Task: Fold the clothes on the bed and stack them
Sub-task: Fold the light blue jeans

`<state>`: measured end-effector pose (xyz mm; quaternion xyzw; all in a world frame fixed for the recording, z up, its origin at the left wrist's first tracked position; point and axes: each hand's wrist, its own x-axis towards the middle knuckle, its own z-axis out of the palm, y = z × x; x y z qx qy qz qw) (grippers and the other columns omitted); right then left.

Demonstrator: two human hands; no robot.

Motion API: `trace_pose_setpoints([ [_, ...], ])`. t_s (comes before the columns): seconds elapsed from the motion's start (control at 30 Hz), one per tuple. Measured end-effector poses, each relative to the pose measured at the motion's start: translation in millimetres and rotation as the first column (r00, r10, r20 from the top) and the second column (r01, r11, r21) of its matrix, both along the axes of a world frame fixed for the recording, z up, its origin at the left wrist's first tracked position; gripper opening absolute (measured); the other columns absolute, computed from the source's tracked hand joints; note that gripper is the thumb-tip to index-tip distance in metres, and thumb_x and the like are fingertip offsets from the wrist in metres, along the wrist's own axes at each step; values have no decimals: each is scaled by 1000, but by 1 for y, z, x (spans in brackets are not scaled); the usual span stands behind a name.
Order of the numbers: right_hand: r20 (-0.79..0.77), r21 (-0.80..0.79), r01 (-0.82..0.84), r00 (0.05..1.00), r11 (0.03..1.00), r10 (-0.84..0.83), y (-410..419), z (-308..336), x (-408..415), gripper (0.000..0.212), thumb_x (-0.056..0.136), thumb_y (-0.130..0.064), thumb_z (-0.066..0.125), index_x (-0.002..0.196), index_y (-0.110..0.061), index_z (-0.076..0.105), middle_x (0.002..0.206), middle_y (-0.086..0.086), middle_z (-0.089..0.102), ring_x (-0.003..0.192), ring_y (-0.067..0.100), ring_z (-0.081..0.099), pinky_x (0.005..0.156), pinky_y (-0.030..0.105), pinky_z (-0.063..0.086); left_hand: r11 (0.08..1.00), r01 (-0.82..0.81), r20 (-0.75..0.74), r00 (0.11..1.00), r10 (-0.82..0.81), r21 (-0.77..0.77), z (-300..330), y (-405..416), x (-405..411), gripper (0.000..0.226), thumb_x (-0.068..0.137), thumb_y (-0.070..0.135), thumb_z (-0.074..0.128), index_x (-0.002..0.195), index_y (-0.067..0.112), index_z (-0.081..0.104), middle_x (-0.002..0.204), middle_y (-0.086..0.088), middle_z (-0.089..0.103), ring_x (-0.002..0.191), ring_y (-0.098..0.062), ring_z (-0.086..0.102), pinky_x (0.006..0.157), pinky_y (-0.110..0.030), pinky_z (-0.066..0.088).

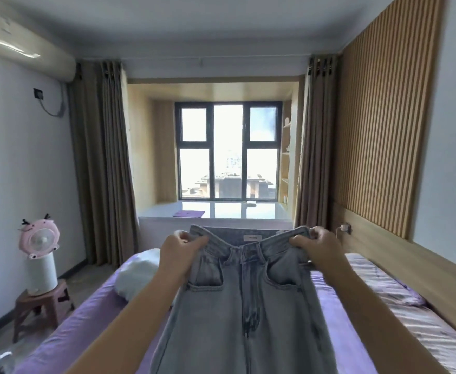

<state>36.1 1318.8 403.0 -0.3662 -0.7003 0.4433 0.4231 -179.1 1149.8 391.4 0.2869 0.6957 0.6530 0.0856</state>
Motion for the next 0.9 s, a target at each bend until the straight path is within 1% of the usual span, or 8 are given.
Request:
trace_pose_setpoints([
  [0.13, -172, -161, -210, 968, 964, 182, -41, -16, -19, 29, 81, -11, 71, 102, 0, 55, 77, 13, 67, 59, 22, 67, 51, 35, 56, 995, -100, -133, 987, 95, -30, -24, 7, 33, 27, 78, 40, 73, 85, 22, 55, 78, 6, 64, 81, -21, 63, 75, -34, 48],
  [0.23, -190, -148, -225, 962, 963, 196, -72, -38, -31, 27, 80, -18, 74, 97, -6, 56, 82, 16, 70, 70, 30, 70, 64, 51, 58, 999, -17, -70, 997, 19, 38, -42, 9, 56, 14, 84, 30, 67, 80, 21, 57, 72, 4, 66, 72, -19, 63, 69, -31, 52],
  [0.3, -175, -109, -257, 956, 960, 236, -89, -54, -37, 28, 80, -19, 75, 98, -9, 56, 83, 14, 71, 74, 29, 70, 67, 52, 58, 997, 58, -131, 990, -50, 56, -54, 7, 67, 11, 86, 25, 66, 79, 22, 59, 67, 0, 65, 65, -14, 61, 60, -23, 47],
  [0.43, -151, -112, -360, 928, 926, 342, -98, -73, -36, 26, 79, -6, 72, 101, -13, 60, 86, 11, 73, 80, 30, 70, 77, 53, 56, 986, 156, -127, 981, -148, 55, -72, -3, 65, 11, 87, 28, 67, 79, 23, 61, 68, -6, 65, 61, -14, 59, 64, -32, 49],
  [0.53, -82, -50, -306, 950, 951, 301, -100, -82, -37, 27, 77, -8, 74, 95, -20, 59, 84, 5, 74, 79, 24, 71, 78, 45, 57, 991, 135, -143, 981, -131, 19, -79, -7, 59, 8, 88, 32, 66, 81, 29, 62, 66, 5, 66, 62, -9, 60, 65, -27, 48],
  [0.67, -44, 99, -238, 969, 966, 244, -111, -93, -45, 27, 78, -10, 73, 95, -27, 60, 85, -9, 71, 77, 4, 67, 73, 19, 52, 986, 141, -271, 949, -162, -93, -79, -6, 59, 6, 91, 36, 59, 87, 33, 59, 70, 8, 65, 69, -4, 61, 66, -16, 46],
  [0.77, -70, 114, -355, 929, 928, 364, -112, -100, -49, 41, 84, 9, 57, 115, -17, 62, 98, -9, 70, 89, 0, 65, 83, 19, 52, 965, 242, -196, 946, -258, -105, -73, -6, 57, 34, 77, 50, 72, 96, 27, 56, 86, 5, 67, 82, -11, 65, 75, -20, 51],
  [0.9, -178, 62, -501, 845, 863, 503, -102, -104, -46, 68, 82, 25, 43, 136, -17, 43, 119, -10, 62, 107, -7, 58, 97, 20, 45, 950, 300, -154, 938, -310, -82, -66, -5, 47, 42, 71, 16, 83, 100, 26, 54, 86, 6, 66, 76, -1, 64, 71, -16, 51],
])
